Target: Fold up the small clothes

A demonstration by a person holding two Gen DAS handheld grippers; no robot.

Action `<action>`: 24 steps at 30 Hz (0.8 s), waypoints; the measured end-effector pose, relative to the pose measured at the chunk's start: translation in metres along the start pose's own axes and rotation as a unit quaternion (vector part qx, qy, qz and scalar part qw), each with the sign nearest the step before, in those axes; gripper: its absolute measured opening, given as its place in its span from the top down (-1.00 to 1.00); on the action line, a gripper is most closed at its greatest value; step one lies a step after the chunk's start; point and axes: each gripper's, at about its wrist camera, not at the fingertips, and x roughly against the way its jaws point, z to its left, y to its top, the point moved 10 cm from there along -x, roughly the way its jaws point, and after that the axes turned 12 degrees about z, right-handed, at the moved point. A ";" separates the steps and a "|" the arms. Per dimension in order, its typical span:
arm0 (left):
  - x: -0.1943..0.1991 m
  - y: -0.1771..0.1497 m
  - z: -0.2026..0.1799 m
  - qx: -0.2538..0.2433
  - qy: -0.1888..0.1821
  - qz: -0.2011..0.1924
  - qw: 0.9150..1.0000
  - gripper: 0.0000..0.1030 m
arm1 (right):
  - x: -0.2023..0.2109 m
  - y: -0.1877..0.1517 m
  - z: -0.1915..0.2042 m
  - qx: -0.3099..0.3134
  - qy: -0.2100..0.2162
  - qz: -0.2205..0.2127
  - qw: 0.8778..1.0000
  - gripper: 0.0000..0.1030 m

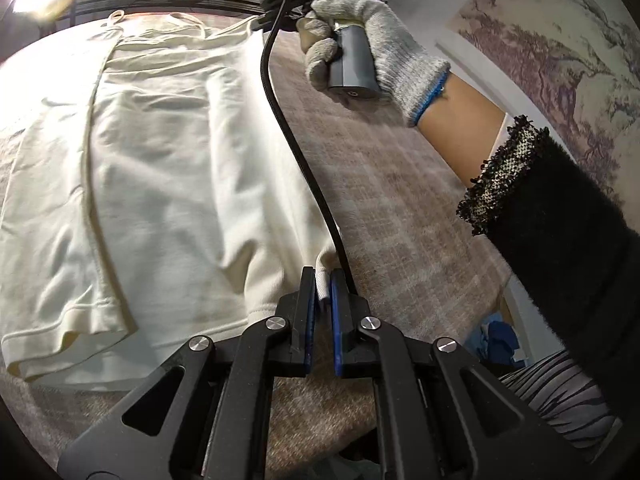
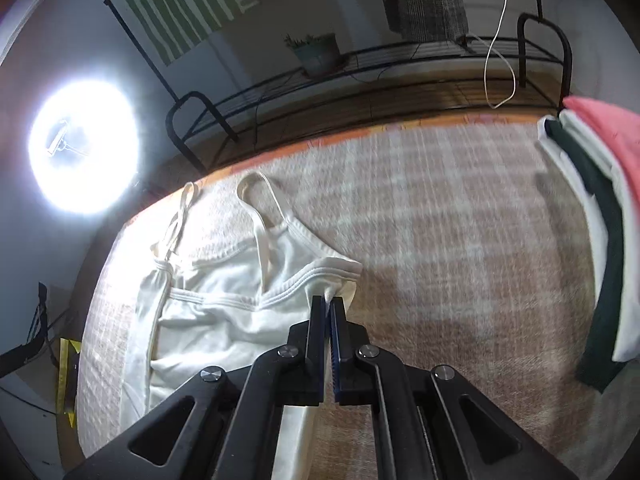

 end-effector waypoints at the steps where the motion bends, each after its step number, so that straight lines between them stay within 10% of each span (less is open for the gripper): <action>1: 0.002 0.000 0.001 0.003 -0.002 -0.001 1.000 0.91 | 0.001 0.000 0.001 0.000 -0.002 -0.001 1.000 1.00; 24: 0.030 -0.021 0.075 0.111 -0.007 -0.017 0.994 0.91 | -0.062 -0.001 0.140 0.110 -0.027 0.031 0.993 1.00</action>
